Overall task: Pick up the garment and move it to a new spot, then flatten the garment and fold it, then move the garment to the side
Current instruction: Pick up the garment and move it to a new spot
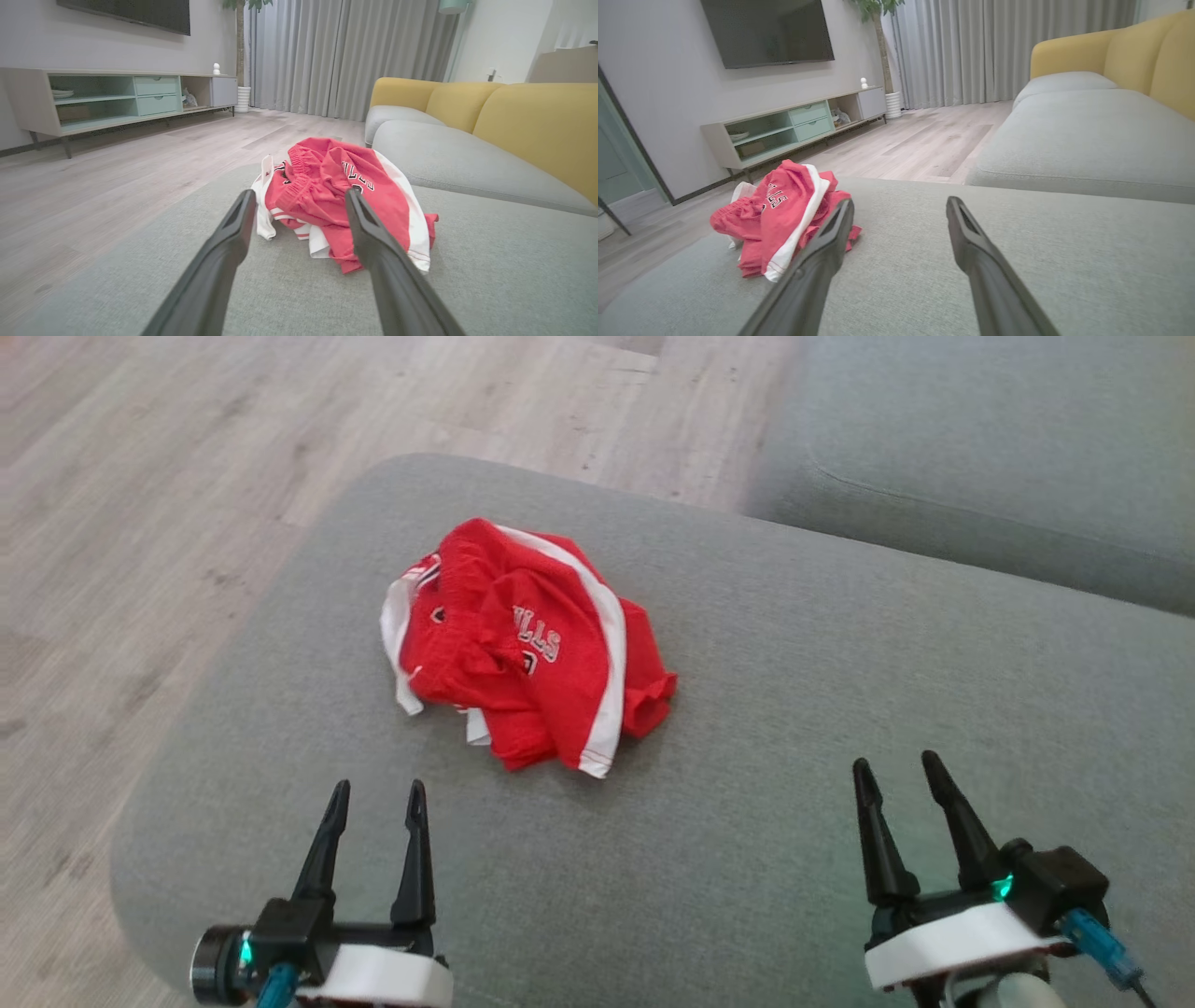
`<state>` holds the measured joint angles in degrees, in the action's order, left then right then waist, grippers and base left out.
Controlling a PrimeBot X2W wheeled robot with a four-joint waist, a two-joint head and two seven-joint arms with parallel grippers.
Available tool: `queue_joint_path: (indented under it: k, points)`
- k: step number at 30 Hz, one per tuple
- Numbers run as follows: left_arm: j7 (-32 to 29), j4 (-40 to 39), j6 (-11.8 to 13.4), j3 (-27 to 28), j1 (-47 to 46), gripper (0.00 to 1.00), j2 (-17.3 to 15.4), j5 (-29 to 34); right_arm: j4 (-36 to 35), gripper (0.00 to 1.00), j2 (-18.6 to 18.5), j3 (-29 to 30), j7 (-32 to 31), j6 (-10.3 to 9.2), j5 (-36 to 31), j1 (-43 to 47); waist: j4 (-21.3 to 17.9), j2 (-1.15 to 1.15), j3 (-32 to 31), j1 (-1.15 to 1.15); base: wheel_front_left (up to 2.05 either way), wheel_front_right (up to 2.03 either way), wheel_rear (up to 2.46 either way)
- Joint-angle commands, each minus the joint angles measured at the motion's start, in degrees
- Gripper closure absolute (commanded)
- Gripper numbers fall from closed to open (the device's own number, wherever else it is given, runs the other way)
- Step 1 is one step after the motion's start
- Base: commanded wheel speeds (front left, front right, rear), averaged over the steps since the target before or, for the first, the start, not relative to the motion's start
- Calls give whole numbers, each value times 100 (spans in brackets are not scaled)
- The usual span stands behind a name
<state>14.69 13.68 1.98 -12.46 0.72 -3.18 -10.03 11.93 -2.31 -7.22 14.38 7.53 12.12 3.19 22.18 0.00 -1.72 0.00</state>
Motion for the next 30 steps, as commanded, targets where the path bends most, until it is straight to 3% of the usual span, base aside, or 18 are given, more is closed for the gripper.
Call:
queue_joint_path:
  k: [1, 7, 13, 21, 26, 30]
  points:
    - [30, -179, 2, 228, -107, 0, 23, 47, -162, 0, -56, -165, 62, -4, 51, -146, 83, 0, -11, 0, 0, 0, 0]
    - [30, -195, -6, 340, -123, 0, 7, 70, -147, 0, -56, -290, 62, -4, 152, -193, 28, 0, 71, 0, 0, 0, 0]
    - [-82, -52, -253, 355, -748, 0, -230, 94, -176, 0, -56, -360, 62, -4, 121, -361, -254, 0, 351, 0, 0, 0, 0]
    - [-1888, 510, -836, 125, -2851, 0, -1022, -1, -258, 0, -56, -501, 62, -4, 15, -756, -640, 0, 916, 0, 0, 0, 0]
    - [-2930, 1186, -938, -222, -3922, 0, -1401, -439, -276, 0, -56, -560, 62, -4, -27, -938, -921, 0, 1235, 0, 0, 0, 0]
    - [-3501, 1639, -944, -807, -4486, 0, -1750, -915, -239, 0, -56, -631, 62, -4, -8, -1050, -1172, 0, 1382, 0, 0, 0, 0]
